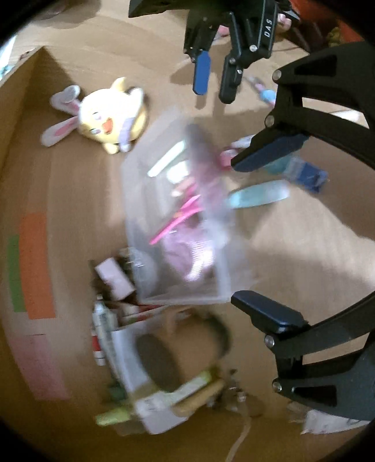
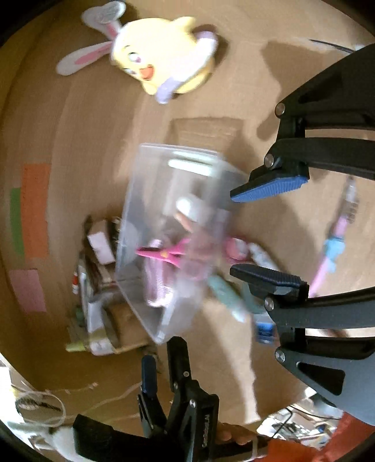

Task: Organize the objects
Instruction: 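Withdraw both open tools from the box toward the remaining items, then grasp the white-red tube with the left tool while the right grasps the pink pen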

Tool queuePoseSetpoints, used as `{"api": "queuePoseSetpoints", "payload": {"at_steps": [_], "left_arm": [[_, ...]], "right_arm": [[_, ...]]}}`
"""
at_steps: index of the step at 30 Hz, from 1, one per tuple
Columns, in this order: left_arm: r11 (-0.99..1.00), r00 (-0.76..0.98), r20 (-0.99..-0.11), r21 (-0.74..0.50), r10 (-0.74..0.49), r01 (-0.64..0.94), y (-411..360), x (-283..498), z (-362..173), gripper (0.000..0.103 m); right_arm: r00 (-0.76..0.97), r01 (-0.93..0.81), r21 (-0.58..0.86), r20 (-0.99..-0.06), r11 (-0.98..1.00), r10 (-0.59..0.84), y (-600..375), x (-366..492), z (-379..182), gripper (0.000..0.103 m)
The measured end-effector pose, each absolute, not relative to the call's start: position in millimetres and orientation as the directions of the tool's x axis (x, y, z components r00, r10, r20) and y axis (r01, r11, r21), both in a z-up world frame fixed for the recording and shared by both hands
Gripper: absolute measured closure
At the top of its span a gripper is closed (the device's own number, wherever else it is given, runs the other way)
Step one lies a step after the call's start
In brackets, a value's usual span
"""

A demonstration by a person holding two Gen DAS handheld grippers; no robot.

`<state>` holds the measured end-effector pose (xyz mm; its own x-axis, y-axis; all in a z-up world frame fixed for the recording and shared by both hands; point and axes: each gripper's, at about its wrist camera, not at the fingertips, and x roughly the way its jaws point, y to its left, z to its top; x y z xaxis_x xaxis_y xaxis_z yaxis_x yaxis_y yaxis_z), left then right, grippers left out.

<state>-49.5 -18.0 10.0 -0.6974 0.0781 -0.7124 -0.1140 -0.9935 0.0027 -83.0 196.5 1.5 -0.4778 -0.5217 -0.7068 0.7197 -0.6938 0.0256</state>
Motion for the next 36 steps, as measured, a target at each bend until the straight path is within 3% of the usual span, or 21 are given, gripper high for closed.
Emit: {"api": "queuePoseSetpoints", "payload": {"at_steps": [4, 10, 16, 20, 27, 29, 31, 33, 36], "left_arm": [[-0.993, -0.662, -0.745, -0.001, 0.082, -0.121, -2.2, -26.7, -9.7, 0.019], [-0.978, -0.598, -0.776, -0.120, 0.200, -0.172, 24.5, -2.4, -28.8, 0.019], [-0.972, -0.568, -0.795, -0.115, 0.213, -0.203, 55.4, 7.7, -45.5, 0.020], [-0.976, -0.551, -0.814, -0.081, 0.182, -0.203, 69.2, 7.2, -57.8, 0.044], [-0.981, -0.591, -0.797, -0.012, 0.126, -0.193, 77.1, 13.6, -63.7, 0.075], [-0.980, -0.593, -0.795, -0.009, 0.127, -0.198, 76.8, 15.8, -63.7, 0.089], [-0.979, -0.592, -0.795, -0.014, 0.134, -0.203, 74.5, 18.3, -63.0, 0.089], [-0.978, -0.592, -0.795, -0.015, 0.137, -0.207, 71.7, 21.3, -62.8, 0.089], [-0.978, -0.593, -0.792, -0.023, 0.145, -0.208, 68.2, 24.5, -61.2, 0.089]], "right_arm": [[-0.433, 0.736, 0.044, -0.737, -0.676, -0.519, 205.6, -66.5, -17.6, 0.062], [-0.354, 0.789, 0.042, -0.783, -0.613, -0.510, 201.7, -50.7, -43.9, 0.062], [-0.343, 0.812, 0.010, -0.801, -0.584, -0.491, 202.6, -45.2, -54.4, 0.062], [-0.333, 0.818, 0.012, -0.805, -0.575, -0.491, 206.6, -44.3, -52.9, 0.062], [-0.355, 0.800, -0.011, -0.814, -0.600, -0.459, 216.7, -47.0, -56.5, 0.062], [-0.354, 0.792, -0.004, -0.817, -0.610, -0.454, 220.2, -50.9, -60.9, 0.062], [-0.348, 0.791, 0.011, -0.814, -0.612, -0.465, 224.1, -50.1, -60.6, 0.064], [-0.346, 0.790, 0.020, -0.811, -0.613, -0.472, 227.3, -45.9, -60.1, 0.078], [-0.341, 0.789, 0.030, -0.809, -0.613, -0.479, 232.7, -37.4, -59.8, 0.086]]}}
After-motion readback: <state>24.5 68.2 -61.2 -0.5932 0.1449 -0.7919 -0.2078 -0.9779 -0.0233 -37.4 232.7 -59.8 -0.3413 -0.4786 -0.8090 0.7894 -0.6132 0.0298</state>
